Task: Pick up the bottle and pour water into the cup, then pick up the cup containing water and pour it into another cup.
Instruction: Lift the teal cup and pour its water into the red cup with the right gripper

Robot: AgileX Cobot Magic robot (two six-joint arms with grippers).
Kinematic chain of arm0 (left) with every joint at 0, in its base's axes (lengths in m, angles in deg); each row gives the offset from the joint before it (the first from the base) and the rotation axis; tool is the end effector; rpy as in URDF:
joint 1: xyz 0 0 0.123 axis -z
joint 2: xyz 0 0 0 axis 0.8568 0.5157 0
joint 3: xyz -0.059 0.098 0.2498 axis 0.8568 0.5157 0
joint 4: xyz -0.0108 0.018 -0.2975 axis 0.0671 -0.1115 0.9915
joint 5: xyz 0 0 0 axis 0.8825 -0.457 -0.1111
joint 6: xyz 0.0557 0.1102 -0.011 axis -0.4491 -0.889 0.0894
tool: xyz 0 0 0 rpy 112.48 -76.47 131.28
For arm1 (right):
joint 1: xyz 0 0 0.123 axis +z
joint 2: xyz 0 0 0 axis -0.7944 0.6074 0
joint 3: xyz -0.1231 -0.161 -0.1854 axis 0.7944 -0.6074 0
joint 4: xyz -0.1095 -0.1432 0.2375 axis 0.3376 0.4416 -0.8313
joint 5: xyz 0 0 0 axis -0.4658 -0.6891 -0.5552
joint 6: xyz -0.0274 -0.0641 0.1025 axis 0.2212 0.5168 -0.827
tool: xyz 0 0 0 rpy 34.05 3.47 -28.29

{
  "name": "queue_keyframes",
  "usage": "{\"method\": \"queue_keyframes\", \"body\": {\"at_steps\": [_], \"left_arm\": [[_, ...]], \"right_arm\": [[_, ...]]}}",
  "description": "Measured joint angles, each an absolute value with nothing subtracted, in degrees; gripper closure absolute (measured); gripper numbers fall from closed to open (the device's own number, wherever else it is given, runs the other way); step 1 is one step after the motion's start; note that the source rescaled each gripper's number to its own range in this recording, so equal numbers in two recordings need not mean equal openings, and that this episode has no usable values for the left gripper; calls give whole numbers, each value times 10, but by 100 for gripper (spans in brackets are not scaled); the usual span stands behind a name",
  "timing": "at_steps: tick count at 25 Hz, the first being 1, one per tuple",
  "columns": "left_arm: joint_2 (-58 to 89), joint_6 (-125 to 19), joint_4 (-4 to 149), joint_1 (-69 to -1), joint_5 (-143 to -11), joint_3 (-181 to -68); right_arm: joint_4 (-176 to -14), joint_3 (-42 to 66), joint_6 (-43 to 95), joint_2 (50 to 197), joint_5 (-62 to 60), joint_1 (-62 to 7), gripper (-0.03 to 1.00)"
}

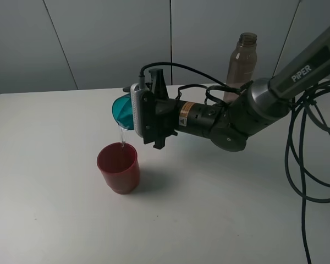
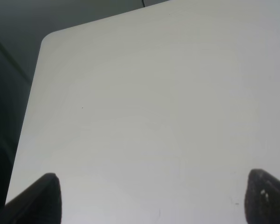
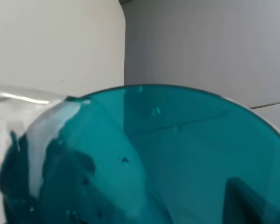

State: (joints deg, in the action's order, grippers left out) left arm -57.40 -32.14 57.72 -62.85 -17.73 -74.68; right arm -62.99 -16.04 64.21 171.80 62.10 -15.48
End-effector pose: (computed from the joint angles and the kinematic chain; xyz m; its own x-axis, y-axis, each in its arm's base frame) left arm 0.0713 0.0067 0.2856 -0.4830 0.2030 -0.8518 0.0342 0.9764 0.2133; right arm 0.3216 0.2951 0.0503 0.7626 -0.5710 -0.3039 -0.3657 0.0069 -0.9307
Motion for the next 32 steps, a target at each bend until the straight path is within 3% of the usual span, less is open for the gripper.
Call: {"method": "queue_keyframes", "body": {"at_steps": [32], "left_arm": [[-574, -321, 577, -628, -177, -747]], "right_arm": [[-630, -160, 894, 1717, 651, -155, 93]]}}
